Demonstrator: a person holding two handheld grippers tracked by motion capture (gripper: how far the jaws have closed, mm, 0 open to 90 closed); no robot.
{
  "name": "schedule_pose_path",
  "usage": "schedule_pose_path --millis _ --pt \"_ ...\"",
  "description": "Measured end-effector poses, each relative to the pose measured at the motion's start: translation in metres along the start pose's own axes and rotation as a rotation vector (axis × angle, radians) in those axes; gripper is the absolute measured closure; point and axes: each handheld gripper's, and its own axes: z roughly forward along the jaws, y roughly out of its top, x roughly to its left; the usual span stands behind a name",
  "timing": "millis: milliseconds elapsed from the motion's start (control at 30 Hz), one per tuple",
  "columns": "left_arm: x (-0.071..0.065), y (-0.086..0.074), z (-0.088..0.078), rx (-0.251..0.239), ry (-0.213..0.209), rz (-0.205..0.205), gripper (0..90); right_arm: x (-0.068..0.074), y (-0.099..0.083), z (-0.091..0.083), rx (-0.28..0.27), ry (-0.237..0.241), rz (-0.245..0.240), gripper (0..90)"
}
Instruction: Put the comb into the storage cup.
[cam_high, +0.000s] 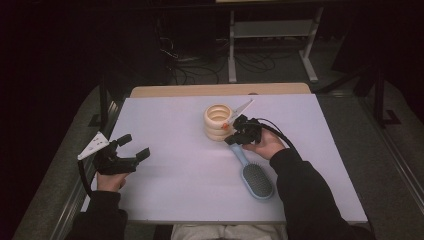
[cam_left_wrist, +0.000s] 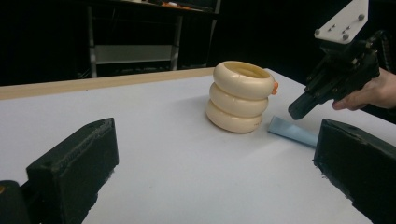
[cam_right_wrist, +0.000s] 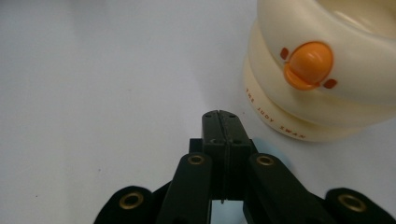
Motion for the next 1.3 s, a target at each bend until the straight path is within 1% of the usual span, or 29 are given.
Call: schedule_pose_path --millis 67,200,300,400,500,767,800,867,1033,1233,1300 --pt "0.0 0.0 0.0 0.0 0.002 -0.003 0.0 0.001 0.0 0.005 0.008 0.0 -0.007 88.8" --pt "0.0 0.0 0.0 0.003 -0.003 0.002 0.0 0.003 0.0 0.014 0.041 0.008 -0.024 88.8" --pt "0.0 0.0 0.0 0.003 -0.004 0.003 0.0 0.003 0.0 0.02 0.056 0.008 -0.026 88.8" --pt "0.0 0.0 0.0 0.004 -0.004 0.003 0.0 0.003 -0.001 0.022 0.058 -0.001 -0.027 88.8" --pt "0.0 0.0 0.0 0.004 -0.006 0.003 0.0 0.003 -0.001 0.024 0.072 -0.009 -0.029 88.8" --pt "0.0 0.0 0.001 0.004 -0.014 0.001 0.0 0.001 -0.003 0.031 0.101 -0.01 -0.024 88.8" --pt "0.0 0.0 0.002 0.004 -0.015 0.002 0.0 0.001 -0.003 0.032 0.101 -0.015 -0.036 88.8" --pt "0.0 0.0 0.002 0.004 -0.018 0.0 0.0 0.0 -0.004 0.033 0.099 -0.01 -0.036 88.8" --pt "0.001 0.0 0.001 -0.002 -0.019 -0.002 0.0 -0.002 -0.007 0.036 0.116 -0.018 -0.035 88.8" --pt "0.001 0.0 0.003 0.004 -0.028 -0.004 0.0 -0.005 -0.008 0.033 0.12 -0.03 -0.035 88.8" --pt "0.001 0.0 0.003 0.006 -0.03 -0.004 0.0 -0.007 -0.009 0.032 0.123 -0.033 -0.025 88.8"
